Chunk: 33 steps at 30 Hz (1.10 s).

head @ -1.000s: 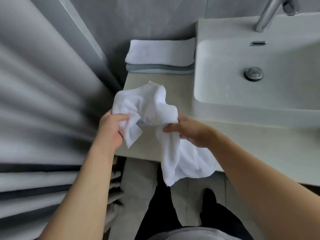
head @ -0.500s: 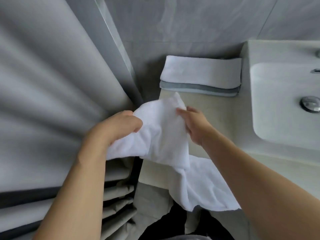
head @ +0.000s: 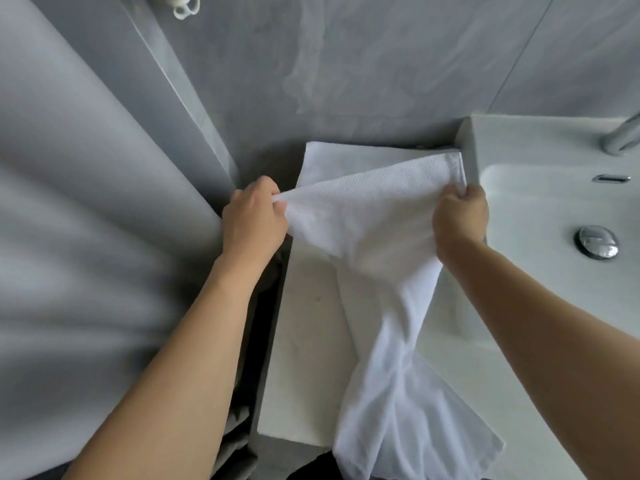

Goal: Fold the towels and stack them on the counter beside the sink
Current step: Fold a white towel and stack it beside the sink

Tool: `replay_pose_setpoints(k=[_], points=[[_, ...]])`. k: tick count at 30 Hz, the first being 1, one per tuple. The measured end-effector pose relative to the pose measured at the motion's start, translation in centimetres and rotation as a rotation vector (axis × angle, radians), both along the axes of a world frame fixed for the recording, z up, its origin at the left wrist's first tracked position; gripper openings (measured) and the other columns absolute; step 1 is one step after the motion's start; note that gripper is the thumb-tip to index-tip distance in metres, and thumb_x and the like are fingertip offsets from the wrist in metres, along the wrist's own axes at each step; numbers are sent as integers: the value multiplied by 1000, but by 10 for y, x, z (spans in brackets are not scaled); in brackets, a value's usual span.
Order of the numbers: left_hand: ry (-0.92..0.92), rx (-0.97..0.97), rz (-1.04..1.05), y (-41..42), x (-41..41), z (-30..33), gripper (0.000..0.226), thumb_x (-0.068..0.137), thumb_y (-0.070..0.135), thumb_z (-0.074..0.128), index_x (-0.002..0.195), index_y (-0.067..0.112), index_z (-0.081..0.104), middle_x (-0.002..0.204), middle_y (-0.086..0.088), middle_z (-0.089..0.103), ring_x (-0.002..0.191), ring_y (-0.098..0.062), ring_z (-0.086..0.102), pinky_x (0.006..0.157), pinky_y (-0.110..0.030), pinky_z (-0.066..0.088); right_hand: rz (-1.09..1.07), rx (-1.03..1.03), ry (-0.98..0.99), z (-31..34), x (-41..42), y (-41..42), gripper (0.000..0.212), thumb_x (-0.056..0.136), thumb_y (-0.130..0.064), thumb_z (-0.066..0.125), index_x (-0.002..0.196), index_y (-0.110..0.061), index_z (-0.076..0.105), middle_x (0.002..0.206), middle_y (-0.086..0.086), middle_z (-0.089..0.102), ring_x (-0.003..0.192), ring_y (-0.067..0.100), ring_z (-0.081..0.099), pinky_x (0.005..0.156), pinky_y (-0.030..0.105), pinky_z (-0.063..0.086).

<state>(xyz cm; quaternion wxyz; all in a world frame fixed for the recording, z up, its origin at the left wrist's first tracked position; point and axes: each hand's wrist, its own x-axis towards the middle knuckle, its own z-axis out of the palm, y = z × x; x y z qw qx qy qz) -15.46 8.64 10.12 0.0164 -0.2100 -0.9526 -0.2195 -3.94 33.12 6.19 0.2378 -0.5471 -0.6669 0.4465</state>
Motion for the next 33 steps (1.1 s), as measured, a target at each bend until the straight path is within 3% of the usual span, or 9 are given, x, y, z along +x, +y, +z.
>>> replay_pose_setpoints(k=[3, 6, 9, 12, 17, 20, 24, 28, 33], points=[[-32, 266, -23, 50, -42, 3, 4, 93, 11, 56, 95, 12, 59, 95, 0, 58, 91, -21, 52, 74, -26, 36, -126, 0, -24, 2, -19, 32, 15, 93, -24, 35, 93, -13, 46, 91, 2, 51, 81, 26, 48, 73, 30, 34], [-26, 348, -33, 103, -88, -4, 6, 88, 8, 59, 88, 14, 60, 94, 4, 56, 86, -16, 50, 65, -14, 31, -158, -27, -80, -3, -42, 58, 13, 89, -18, 33, 94, -13, 44, 80, -2, 47, 79, 28, 48, 70, 31, 34], [-195, 377, 36, 139, -128, -36, 9, 86, 7, 60, 83, 16, 60, 91, 2, 62, 80, -14, 55, 56, -8, 32, -105, 5, -132, -16, -63, 72, 14, 88, -15, 33, 98, -15, 41, 80, 0, 48, 79, 30, 48, 68, 34, 35], [-318, 315, 104, 154, -152, -73, 12, 85, 7, 58, 84, 17, 65, 88, 2, 66, 79, -16, 59, 54, -17, 37, -43, 71, -210, -38, -82, 70, 22, 94, -17, 31, 114, -15, 42, 92, 3, 49, 80, 28, 45, 69, 36, 34], [-490, 259, 155, 168, -179, -123, 12, 88, 11, 60, 92, 15, 70, 94, -3, 66, 85, -25, 66, 71, -36, 56, 38, 113, -377, -87, -99, 89, 19, 100, -20, 29, 115, -15, 38, 102, 15, 56, 88, 36, 52, 71, 39, 34], [-413, 260, 130, 168, -184, -141, 4, 87, 16, 63, 87, 17, 67, 99, -3, 59, 87, -22, 61, 76, -34, 52, 19, 151, -511, -112, -108, 97, 30, 102, -26, 29, 129, -15, 39, 118, 21, 58, 103, 42, 56, 81, 43, 42], [-365, 316, 133, 165, -183, -152, 3, 87, 19, 63, 88, 18, 66, 102, -1, 60, 88, -17, 59, 77, -30, 47, -124, 325, -508, -134, -117, 82, 33, 101, -28, 33, 128, -12, 45, 115, 19, 62, 96, 42, 60, 71, 43, 41], [-325, 327, 184, 168, -179, -153, 6, 87, 20, 65, 91, 19, 69, 105, -2, 62, 89, -14, 57, 82, -29, 46, -180, 329, -490, -149, -116, 86, 36, 101, -31, 32, 128, -11, 44, 112, 19, 63, 95, 41, 60, 71, 43, 42], [-262, 474, 122, 184, -174, -141, 10, 85, 14, 65, 84, 24, 68, 95, 6, 62, 85, 1, 57, 74, -8, 41, -237, 333, -459, -156, -116, 85, 36, 101, -31, 31, 128, -11, 44, 112, 18, 63, 95, 40, 59, 67, 38, 26]])
